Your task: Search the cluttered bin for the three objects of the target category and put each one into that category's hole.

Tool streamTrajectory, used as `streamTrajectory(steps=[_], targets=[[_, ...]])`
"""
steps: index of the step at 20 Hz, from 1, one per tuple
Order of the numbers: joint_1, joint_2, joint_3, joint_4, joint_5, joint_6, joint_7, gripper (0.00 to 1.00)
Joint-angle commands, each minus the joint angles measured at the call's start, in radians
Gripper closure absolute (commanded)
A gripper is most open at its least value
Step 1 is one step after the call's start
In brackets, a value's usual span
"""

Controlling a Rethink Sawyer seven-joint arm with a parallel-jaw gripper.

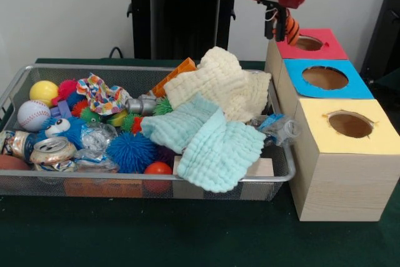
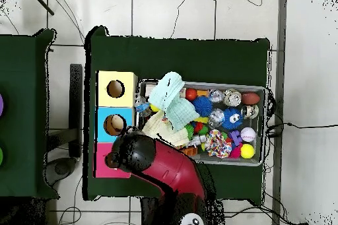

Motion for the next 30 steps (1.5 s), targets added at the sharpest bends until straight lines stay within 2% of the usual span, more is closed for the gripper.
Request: streamTrajectory(steps=[1, 14, 17, 21, 30], targets=[[0.018, 0.069, 0.024, 0.006, 0.055, -0.074, 0.295, 1.00], [-0.001, 0.101, 0.047, 0.005, 0.048, -0.114, 0.288, 1.00], [0.019, 0.099, 0.037, 0.005, 0.053, -0.104, 0.310, 1.00], [0.038, 0.112, 0.049, 0.025, 0.070, -0.150, 0.334, 1.00], [0.051, 0.139, 0.053, 0.026, 0.087, -0.184, 0.340, 1.00]])
